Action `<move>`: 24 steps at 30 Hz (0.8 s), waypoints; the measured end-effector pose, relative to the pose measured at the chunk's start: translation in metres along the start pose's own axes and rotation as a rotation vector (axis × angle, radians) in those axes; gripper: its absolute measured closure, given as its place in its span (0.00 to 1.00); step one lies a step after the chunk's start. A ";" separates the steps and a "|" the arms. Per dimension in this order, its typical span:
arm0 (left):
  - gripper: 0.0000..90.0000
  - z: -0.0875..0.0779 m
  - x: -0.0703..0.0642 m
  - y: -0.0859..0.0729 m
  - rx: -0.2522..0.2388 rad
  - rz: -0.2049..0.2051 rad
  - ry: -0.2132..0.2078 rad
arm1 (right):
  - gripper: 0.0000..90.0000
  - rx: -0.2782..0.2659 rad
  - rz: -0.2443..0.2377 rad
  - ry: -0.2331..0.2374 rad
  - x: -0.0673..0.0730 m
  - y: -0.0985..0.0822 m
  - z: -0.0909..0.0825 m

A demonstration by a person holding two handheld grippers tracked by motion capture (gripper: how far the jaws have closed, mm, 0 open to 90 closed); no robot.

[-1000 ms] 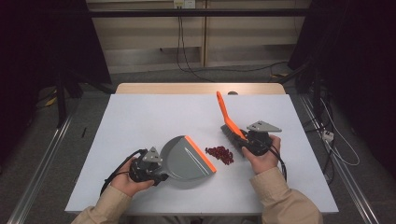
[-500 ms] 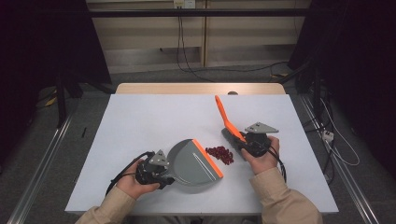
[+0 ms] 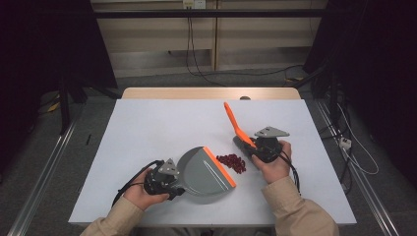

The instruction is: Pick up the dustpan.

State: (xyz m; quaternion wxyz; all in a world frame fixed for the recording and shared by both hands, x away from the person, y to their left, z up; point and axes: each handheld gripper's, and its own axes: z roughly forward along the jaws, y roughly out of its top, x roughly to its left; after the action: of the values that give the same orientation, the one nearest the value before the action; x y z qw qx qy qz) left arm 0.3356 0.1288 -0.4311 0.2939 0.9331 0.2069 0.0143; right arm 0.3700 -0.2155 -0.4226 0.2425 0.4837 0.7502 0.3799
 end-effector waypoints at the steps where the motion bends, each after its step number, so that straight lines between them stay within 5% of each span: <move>1: 0.70 0.000 0.000 0.000 -0.003 -0.003 0.000 | 0.79 0.000 0.000 0.005 -0.001 0.000 0.000; 12: 0.62 -0.004 -0.002 -0.013 -0.016 -0.054 0.000 | 0.79 0.029 0.011 0.018 -0.002 0.000 -0.004; 24: 0.68 -0.010 -0.002 -0.018 -0.016 -0.065 -0.005 | 0.79 -0.003 -0.008 0.022 0.008 -0.006 -0.005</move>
State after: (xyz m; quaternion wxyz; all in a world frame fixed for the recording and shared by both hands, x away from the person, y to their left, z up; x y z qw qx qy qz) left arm 0.3254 0.1469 -0.4329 0.3022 0.9235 0.2363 0.0038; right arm 0.3600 -0.2114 -0.4245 0.2364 0.4762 0.7541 0.3855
